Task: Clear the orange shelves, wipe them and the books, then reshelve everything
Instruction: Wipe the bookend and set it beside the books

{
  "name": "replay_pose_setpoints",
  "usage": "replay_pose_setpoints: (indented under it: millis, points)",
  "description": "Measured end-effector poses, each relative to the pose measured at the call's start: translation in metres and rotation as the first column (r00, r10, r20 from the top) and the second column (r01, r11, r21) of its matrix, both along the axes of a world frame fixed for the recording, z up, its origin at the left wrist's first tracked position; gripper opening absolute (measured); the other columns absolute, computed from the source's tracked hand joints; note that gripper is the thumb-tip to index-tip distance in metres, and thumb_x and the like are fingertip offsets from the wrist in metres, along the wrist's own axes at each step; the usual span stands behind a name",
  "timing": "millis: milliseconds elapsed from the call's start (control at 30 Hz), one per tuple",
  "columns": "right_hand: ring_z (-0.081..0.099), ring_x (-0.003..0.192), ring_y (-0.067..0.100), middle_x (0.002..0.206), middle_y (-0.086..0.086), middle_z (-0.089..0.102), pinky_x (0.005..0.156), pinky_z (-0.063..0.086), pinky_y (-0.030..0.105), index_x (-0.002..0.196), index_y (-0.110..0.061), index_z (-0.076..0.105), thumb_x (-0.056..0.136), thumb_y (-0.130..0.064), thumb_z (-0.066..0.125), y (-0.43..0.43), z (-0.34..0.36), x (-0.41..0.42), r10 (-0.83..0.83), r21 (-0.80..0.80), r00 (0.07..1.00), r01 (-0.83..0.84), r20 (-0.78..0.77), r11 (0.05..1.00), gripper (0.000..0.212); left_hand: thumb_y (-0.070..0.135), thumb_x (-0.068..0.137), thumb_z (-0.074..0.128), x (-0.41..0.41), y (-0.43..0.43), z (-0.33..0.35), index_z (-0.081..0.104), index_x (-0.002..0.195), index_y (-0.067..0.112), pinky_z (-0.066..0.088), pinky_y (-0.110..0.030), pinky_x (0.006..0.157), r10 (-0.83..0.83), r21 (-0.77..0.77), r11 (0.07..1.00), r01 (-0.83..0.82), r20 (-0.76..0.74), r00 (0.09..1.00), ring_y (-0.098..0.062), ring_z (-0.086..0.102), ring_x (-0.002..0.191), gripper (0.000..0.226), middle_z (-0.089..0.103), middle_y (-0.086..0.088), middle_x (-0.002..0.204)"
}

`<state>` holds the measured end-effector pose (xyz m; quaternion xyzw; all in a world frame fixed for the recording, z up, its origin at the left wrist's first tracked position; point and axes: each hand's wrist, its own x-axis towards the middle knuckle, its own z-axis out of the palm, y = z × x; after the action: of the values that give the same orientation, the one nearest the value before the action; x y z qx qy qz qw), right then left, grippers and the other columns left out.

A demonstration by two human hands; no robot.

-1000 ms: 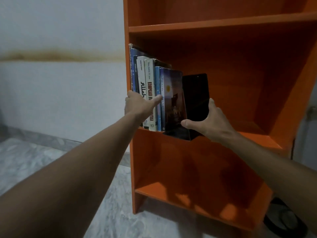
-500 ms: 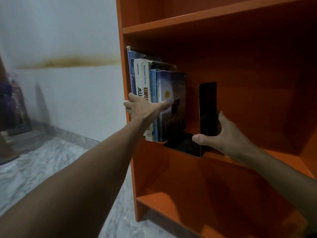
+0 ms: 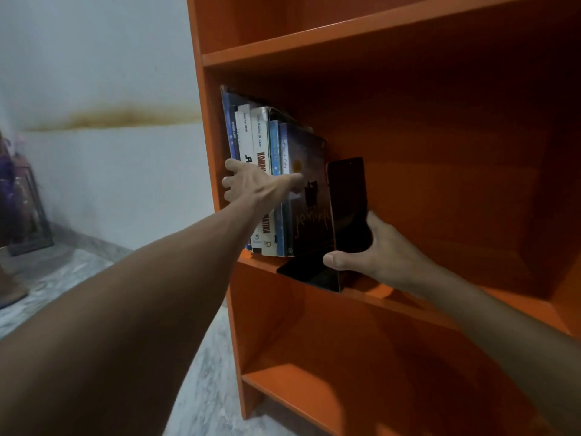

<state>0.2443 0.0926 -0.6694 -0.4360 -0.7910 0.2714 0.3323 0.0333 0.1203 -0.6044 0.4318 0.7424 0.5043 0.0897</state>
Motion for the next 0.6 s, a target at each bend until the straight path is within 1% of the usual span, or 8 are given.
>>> replay_pose_setpoints:
  millis: [67, 133, 200, 300, 400, 467, 500, 600]
  points:
    - [0.046, 0.13, 0.013, 0.141, -0.012, 0.047, 0.094, 0.043, 0.025, 0.145, -0.029, 0.033, 0.059, -0.065, 0.08, 0.009, -0.003, -0.016, -0.004, -0.009, 1.0, 0.003, -0.027, 1.0, 0.104, 0.065, 0.057, 0.082, 0.001, 0.004, 0.004, 0.011, 0.148, 0.011, 0.044, -0.051, 0.102, 0.008, -0.006, 1.0, -0.008, 0.018, 1.0, -0.041, 0.044, 0.124, 0.128, 0.035, -0.023, 0.14]
    - [0.052, 0.124, 0.013, 0.133, -0.011, 0.054, 0.085, 0.046, 0.022, 0.139, -0.027, 0.039, 0.055, -0.068, 0.08, 0.015, -0.006, -0.03, 0.0, -0.033, 0.998, -0.002, -0.063, 0.999, 0.102, 0.066, 0.058, 0.082, 0.001, 0.005, 0.003, 0.011, 0.148, 0.011, 0.044, -0.05, 0.102, -0.002, -0.001, 1.0, 0.002, 0.029, 1.0, -0.041, 0.044, 0.124, 0.127, 0.034, -0.023, 0.141]
    - [0.046, 0.132, 0.019, 0.143, -0.004, 0.048, 0.094, 0.041, 0.025, 0.146, -0.021, 0.035, 0.061, -0.063, 0.08, 0.019, -0.009, -0.042, 0.003, -0.045, 0.994, -0.008, -0.106, 0.999, 0.105, 0.063, 0.06, 0.082, -0.002, 0.006, -0.001, 0.009, 0.148, 0.011, 0.045, -0.05, 0.102, -0.018, 0.008, 1.0, 0.018, 0.041, 0.999, -0.04, 0.045, 0.123, 0.125, 0.035, -0.022, 0.141]
    - [0.039, 0.137, 0.021, 0.15, 0.004, 0.041, 0.095, 0.035, 0.025, 0.148, -0.009, 0.032, 0.071, -0.05, 0.078, 0.018, -0.014, -0.054, -0.062, -0.039, 0.988, 0.057, -0.142, 0.998, 0.099, 0.061, 0.062, 0.081, -0.007, 0.006, -0.01, 0.011, 0.146, 0.012, 0.046, -0.05, 0.101, -0.038, 0.042, 0.998, 0.036, 0.061, 0.997, -0.037, 0.046, 0.122, 0.12, 0.036, -0.02, 0.139]
    - [0.045, 0.127, 0.013, 0.142, -0.005, 0.049, 0.095, 0.038, 0.027, 0.144, -0.01, 0.04, 0.07, -0.049, 0.078, 0.017, -0.02, -0.062, -0.087, -0.094, 0.972, 0.068, -0.219, 0.993, 0.091, 0.066, 0.061, 0.078, -0.01, 0.002, -0.02, 0.01, 0.147, 0.011, 0.045, -0.049, 0.101, -0.043, 0.07, 0.997, 0.041, 0.026, 0.999, -0.036, 0.044, 0.124, 0.122, 0.036, -0.019, 0.138]
    - [0.046, 0.127, 0.013, 0.138, -0.007, 0.051, 0.104, 0.039, 0.033, 0.142, -0.013, 0.041, 0.061, -0.056, 0.078, 0.014, -0.019, -0.067, -0.092, -0.148, 0.958, 0.053, -0.272, 0.988, 0.099, 0.066, 0.06, 0.077, -0.012, -0.001, -0.024, 0.008, 0.148, 0.01, 0.045, -0.05, 0.101, -0.054, 0.08, 0.995, 0.055, -0.015, 0.998, -0.037, 0.042, 0.125, 0.124, 0.035, -0.02, 0.139]
    - [0.048, 0.127, 0.015, 0.133, -0.006, 0.055, 0.106, 0.04, 0.038, 0.14, -0.016, 0.044, 0.06, -0.054, 0.079, 0.015, -0.019, -0.068, -0.091, -0.175, 0.949, 0.039, -0.303, 0.984, 0.095, 0.065, 0.06, 0.076, -0.013, -0.003, -0.025, 0.009, 0.148, 0.01, 0.045, -0.05, 0.101, -0.063, 0.083, 0.994, 0.065, -0.034, 0.997, -0.036, 0.041, 0.124, 0.124, 0.035, -0.02, 0.139]
    - [0.06, 0.11, 0.013, 0.107, -0.006, 0.067, 0.099, 0.049, 0.038, 0.117, -0.023, 0.058, 0.078, -0.016, 0.077, 0.018, -0.017, -0.067, -0.041, -0.296, 0.88, -0.114, -0.473, 0.948, 0.044, 0.059, 0.06, 0.074, -0.018, -0.008, -0.026, 0.01, 0.147, 0.008, 0.045, -0.049, 0.099, -0.092, 0.085, 0.991, 0.099, -0.087, 0.992, -0.034, 0.041, 0.121, 0.119, 0.036, -0.019, 0.135]
